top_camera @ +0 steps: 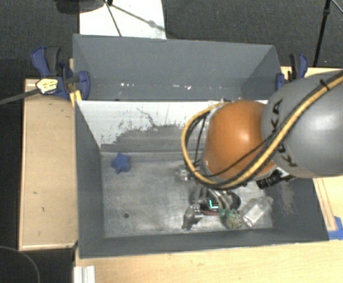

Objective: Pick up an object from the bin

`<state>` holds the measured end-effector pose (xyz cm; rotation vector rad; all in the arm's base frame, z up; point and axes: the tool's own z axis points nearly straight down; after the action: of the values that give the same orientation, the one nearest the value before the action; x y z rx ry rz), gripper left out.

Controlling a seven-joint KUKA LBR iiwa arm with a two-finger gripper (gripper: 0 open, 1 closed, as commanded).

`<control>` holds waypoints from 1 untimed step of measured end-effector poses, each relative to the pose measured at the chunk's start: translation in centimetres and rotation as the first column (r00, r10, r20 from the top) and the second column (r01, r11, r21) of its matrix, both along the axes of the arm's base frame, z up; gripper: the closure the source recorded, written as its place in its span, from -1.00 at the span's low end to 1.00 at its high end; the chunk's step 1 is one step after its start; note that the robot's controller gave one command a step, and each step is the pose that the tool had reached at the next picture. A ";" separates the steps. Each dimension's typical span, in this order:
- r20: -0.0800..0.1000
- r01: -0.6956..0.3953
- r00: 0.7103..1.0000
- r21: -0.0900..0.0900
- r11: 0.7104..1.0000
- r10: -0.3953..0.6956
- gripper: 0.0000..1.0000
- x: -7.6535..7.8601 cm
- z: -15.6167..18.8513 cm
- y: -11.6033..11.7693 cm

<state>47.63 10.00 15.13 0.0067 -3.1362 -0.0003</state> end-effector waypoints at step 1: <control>0.003 -0.036 0.999 -0.002 0.999 0.036 -1.00 2.9 -4.3 -5.7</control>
Offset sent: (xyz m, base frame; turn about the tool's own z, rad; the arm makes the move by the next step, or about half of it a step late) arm 0.0285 -0.0530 -0.0404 -0.0424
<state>50.57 4.27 10.87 0.0637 -3.1386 0.0036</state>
